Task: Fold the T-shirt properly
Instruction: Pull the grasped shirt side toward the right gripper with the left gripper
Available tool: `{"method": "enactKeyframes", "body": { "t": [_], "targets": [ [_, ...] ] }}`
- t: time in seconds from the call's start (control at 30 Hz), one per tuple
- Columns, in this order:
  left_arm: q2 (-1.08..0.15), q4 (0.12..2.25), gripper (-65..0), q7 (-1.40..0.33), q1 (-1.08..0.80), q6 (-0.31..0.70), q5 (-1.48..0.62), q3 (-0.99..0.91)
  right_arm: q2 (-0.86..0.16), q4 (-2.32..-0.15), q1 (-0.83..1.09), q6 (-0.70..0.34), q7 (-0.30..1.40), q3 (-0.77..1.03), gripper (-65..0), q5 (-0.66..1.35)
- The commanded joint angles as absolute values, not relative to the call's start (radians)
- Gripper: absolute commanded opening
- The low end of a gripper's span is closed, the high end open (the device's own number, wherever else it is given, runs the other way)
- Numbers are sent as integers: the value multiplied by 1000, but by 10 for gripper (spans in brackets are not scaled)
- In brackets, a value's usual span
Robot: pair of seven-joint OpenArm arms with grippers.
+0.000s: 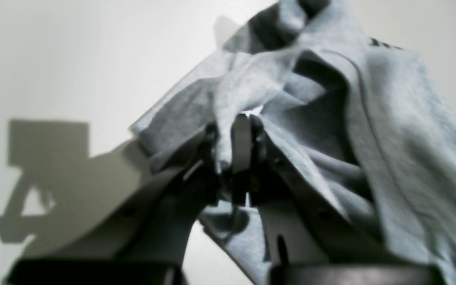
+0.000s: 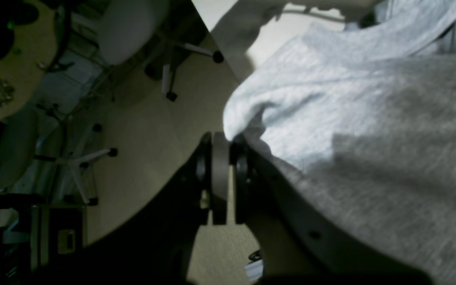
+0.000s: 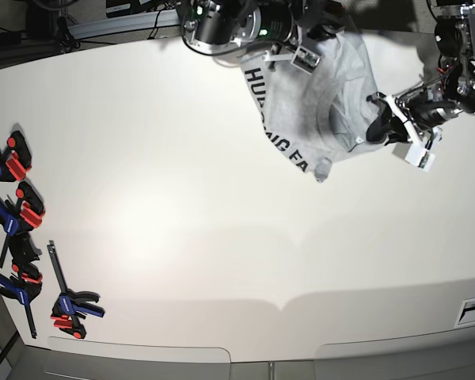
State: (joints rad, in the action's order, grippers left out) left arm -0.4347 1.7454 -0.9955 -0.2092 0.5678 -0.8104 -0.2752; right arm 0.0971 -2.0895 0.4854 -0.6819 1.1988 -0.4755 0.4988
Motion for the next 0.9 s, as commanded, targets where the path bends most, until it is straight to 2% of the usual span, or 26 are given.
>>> {"method": "enactKeyframes", "body": {
  "t": [0.0, 0.33, 0.73, 0.77, 0.83, 0.87],
  "targets": [
    [-451, 1763, -650, -967, -186, 567, -819, -282, 105, -2107, 493, -698, 1184, -480, -650, 527],
    [-574, 1762, -650, -1007, -164, 575, -752, -282, 105, -2107, 496, -698, 1186, -480, -650, 527],
    [-580, 1762, -650, -1023, -216, 575, -752, -282, 105, -2107, 495, -698, 1182, -478, -650, 523],
    [-580, 1762, -611, -1019, -215, 575, -752, -282, 105, -2107, 493, -698, 1176, -477, -650, 522],
    [-580, 1762, -460, -1007, -213, 575, -752, -282, 105, -2107, 487, -698, 1153, -476, -533, 488],
    [-580, 1762, -410, -997, -213, 575, -751, -282, 105, -2107, 487, -698, 1139, -476, -483, 473]
  ]
}}
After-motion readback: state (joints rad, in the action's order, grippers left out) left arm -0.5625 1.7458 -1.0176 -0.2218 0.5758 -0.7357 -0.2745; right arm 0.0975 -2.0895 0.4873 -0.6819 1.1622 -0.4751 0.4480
